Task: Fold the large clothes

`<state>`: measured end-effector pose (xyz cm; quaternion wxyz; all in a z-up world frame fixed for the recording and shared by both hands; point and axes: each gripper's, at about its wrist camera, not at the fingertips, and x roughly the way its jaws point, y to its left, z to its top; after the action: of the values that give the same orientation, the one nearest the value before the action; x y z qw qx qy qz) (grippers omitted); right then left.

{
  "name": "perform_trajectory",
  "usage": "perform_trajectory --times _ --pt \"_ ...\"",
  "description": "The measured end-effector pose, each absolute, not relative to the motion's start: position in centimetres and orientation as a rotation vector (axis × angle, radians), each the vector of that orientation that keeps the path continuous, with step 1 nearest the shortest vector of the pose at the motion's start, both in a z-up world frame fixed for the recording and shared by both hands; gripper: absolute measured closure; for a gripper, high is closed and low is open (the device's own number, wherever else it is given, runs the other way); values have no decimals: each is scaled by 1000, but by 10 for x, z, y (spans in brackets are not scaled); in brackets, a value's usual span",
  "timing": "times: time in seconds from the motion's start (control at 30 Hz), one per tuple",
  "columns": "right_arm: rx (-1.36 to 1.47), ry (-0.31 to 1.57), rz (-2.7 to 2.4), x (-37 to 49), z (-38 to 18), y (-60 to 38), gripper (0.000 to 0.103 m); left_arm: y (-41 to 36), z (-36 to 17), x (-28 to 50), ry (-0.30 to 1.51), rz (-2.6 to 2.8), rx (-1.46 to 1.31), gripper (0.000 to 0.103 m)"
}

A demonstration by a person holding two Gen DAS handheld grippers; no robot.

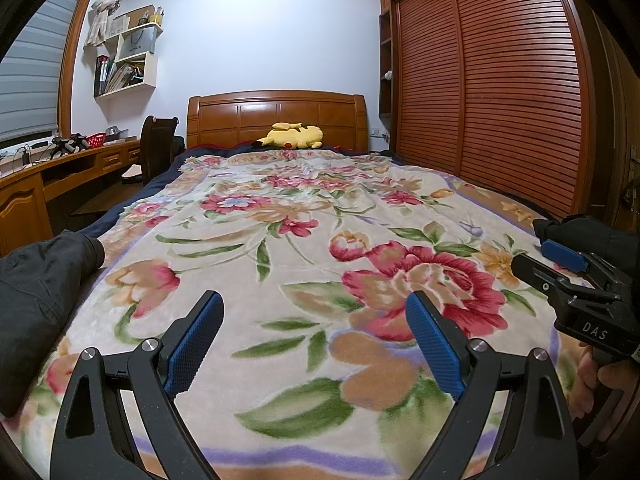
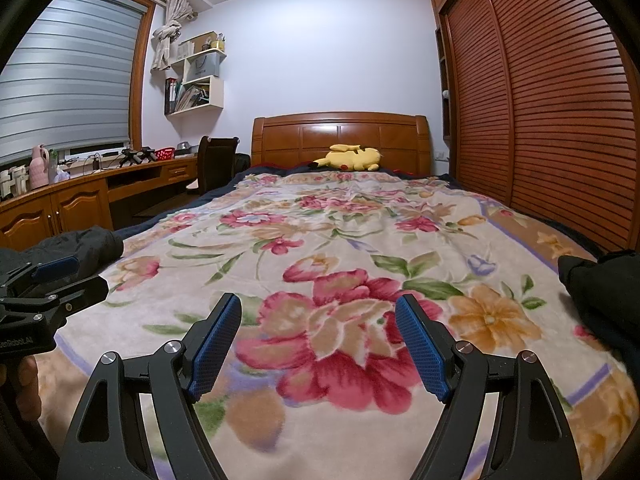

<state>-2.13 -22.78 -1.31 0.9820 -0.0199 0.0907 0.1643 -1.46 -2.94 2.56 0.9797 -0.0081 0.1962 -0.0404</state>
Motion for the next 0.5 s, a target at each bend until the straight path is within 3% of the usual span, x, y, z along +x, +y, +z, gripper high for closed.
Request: perform_trajectory --times 0.5 --pt "-40 183 331 -21 -13 -228 22 -28 26 -15 394 -81 -18 10"
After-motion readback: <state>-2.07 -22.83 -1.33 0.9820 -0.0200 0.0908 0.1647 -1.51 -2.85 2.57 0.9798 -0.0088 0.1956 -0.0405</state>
